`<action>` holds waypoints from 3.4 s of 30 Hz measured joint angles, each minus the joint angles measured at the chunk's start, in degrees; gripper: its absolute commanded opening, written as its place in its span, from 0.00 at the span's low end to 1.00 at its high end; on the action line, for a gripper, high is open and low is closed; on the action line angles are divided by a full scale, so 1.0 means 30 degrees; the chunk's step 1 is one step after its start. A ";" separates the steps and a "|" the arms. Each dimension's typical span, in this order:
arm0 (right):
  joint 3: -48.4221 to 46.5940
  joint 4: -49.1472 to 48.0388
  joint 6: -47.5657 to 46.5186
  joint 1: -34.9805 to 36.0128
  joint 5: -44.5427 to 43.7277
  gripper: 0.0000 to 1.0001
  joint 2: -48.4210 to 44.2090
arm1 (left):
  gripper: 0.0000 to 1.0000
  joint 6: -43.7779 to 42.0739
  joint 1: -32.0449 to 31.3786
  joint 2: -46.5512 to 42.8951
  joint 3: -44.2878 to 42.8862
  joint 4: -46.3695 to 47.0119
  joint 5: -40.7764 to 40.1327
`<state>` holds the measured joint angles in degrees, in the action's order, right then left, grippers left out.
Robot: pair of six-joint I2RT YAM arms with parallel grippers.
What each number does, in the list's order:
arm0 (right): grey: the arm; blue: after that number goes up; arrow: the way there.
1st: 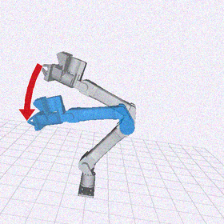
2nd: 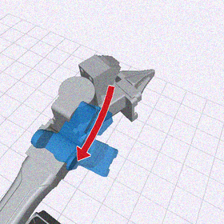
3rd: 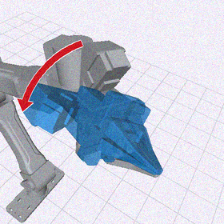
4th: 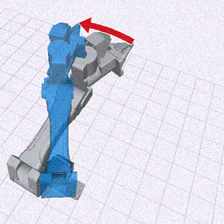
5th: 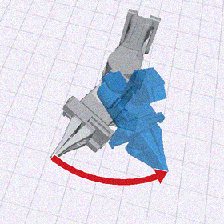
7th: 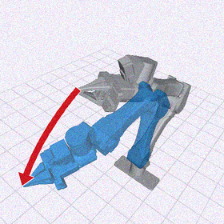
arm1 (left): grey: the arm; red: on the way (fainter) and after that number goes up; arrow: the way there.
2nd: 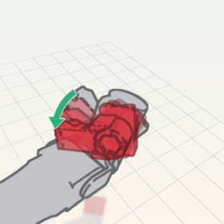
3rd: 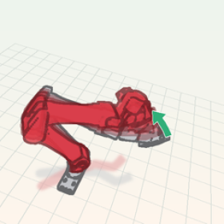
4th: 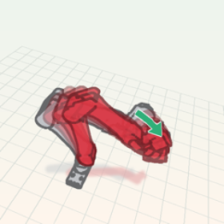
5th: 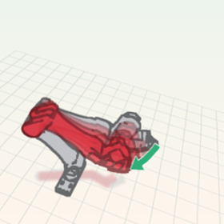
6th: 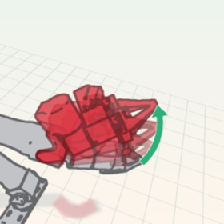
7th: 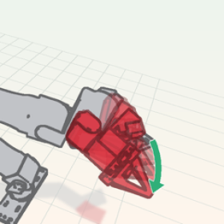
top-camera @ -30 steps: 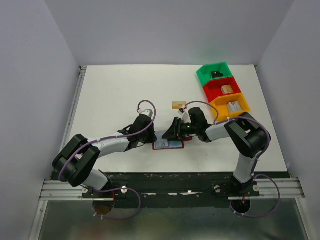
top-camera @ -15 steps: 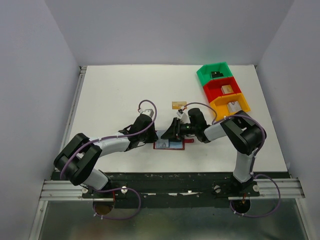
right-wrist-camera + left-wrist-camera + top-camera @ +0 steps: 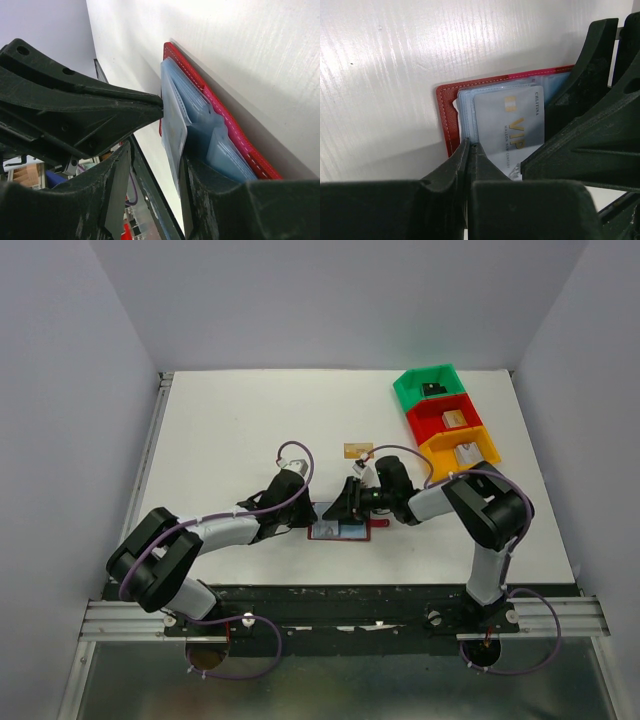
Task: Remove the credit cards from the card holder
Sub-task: Remove the credit card from the card holder.
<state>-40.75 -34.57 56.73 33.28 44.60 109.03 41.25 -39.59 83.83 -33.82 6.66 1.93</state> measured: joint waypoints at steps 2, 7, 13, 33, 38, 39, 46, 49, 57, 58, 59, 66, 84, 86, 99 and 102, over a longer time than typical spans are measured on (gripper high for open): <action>0.0000 0.0211 -0.0160 0.0000 -0.0007 0.49 -0.0087 | 0.26 0.0087 -0.0015 -0.0022 0.0000 -0.0080 -0.0007; 0.0000 0.1086 -0.0809 0.0000 -0.0058 0.49 -0.0641 | 0.13 0.0109 -0.0095 -0.0058 0.0000 -0.0219 -0.0007; -0.0007 0.2229 -0.1617 0.0000 -0.0248 0.49 -0.1188 | 0.00 0.0138 -0.0102 -0.0058 -0.0007 -0.0335 -0.0007; 0.0219 0.3577 -0.2674 -0.0240 -0.0627 0.48 -0.2280 | 0.00 0.0423 -0.0095 0.0189 -0.0437 -0.1027 -0.0168; 0.0481 0.3585 -0.2783 -0.0364 -0.0634 0.48 -0.2572 | 0.00 0.0634 -0.0095 0.0189 -0.0437 -0.1093 -0.0342; 0.0539 0.3585 -0.2790 -0.0386 -0.0634 0.48 -0.2623 | 0.00 0.0656 -0.0095 0.0189 -0.0437 -0.1100 -0.0357; 0.0831 0.3585 -0.2790 -0.0517 -0.0641 0.48 -0.2834 | 0.00 0.0809 -0.0095 0.0189 -0.0437 -0.1115 -0.0408; 0.0896 0.3563 -0.2790 -0.0605 -0.0634 0.48 -0.2885 | 0.00 0.0867 -0.0095 0.0189 -0.0437 -0.1122 -0.0430; 0.1377 0.2841 -0.2419 -0.0838 -0.0619 0.44 -0.3089 | 0.00 0.0976 -0.0095 0.0204 -0.0437 -0.1122 -0.0444; 0.1450 0.2739 -0.2346 -0.0889 -0.0612 0.44 -0.3104 | 0.00 0.0984 -0.0095 0.0204 -0.0437 -0.1122 -0.0444; 0.1501 0.2659 -0.2280 -0.0925 -0.0612 0.44 -0.3111 | 0.00 0.0991 -0.0095 0.0204 -0.0437 -0.1122 -0.0444; 0.1625 0.1960 -0.1865 -0.1100 -0.0452 0.46 -0.3162 | 0.00 0.0984 -0.0095 0.0204 -0.0437 -0.1093 -0.0437; 0.1290 0.0219 -0.0546 -0.1129 0.0117 0.50 -0.1341 | 0.00 0.0240 -0.0182 0.0750 -0.0284 0.0663 0.0860; 0.1137 0.0036 -0.0393 -0.1129 0.0182 0.50 -0.1151 | 0.00 0.0087 -0.0262 0.0852 -0.0277 0.0889 0.1093; 0.0670 -0.0583 0.0124 -0.1078 0.0707 0.50 -0.0379 | 0.00 -0.0525 -0.0597 0.1027 -0.0255 0.1333 0.1435; 0.0670 -0.0583 0.0109 -0.1078 0.0721 0.50 -0.0401 | 0.00 -0.0510 -0.0597 0.1027 -0.0255 0.1319 0.1399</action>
<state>-38.74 -36.32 57.06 30.04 46.76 107.83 39.72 -41.39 86.91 -34.59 10.61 6.13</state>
